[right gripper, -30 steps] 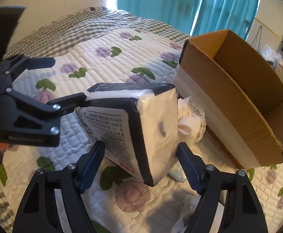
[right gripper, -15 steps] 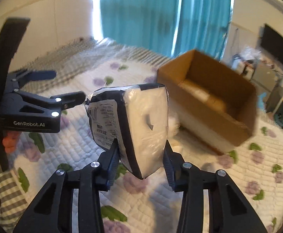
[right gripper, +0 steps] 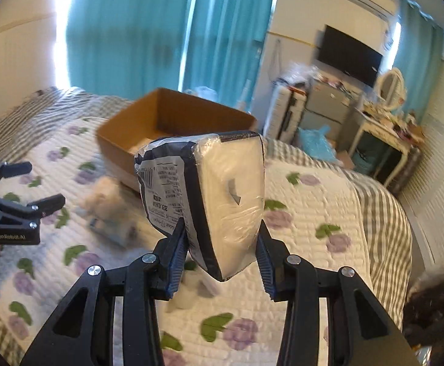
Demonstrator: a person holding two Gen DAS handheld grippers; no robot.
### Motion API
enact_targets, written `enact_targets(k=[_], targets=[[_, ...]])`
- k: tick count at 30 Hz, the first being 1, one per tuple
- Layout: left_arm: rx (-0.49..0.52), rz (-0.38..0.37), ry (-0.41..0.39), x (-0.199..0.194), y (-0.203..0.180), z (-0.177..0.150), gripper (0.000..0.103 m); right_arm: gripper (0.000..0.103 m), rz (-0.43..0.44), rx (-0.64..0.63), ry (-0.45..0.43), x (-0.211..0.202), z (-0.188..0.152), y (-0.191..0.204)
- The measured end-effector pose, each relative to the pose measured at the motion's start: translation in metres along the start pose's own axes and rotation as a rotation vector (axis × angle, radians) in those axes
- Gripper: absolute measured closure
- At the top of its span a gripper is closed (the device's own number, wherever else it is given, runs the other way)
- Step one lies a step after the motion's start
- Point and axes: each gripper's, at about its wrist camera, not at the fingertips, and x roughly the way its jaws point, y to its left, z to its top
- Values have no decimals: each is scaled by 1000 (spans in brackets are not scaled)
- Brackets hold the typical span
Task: Organize soft objects
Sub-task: 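Grasp the white lace cloth with the left gripper while the right gripper holds the pack, then lower both items into the box and open both grippers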
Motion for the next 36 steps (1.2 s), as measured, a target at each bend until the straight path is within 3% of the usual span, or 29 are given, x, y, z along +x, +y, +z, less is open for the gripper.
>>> enact_targets(k=[6,14,17,24,36], targets=[[16,-29,40,44,-21,7,13,61,-3,30,17,24,-17,-18],[13,-81,86,72,-29,10,73,61,27,62,9,34,-22,-27],[21,-90,83,64,-29,9,85,61,31,61,4,31,-21,-26],[35,-79,47,25,-24,17,88,61,25,62,-35,-1,-13,-19],[52,-67,-126,-68,-10,65,88,61,13,36,-164,-67,36,-2]])
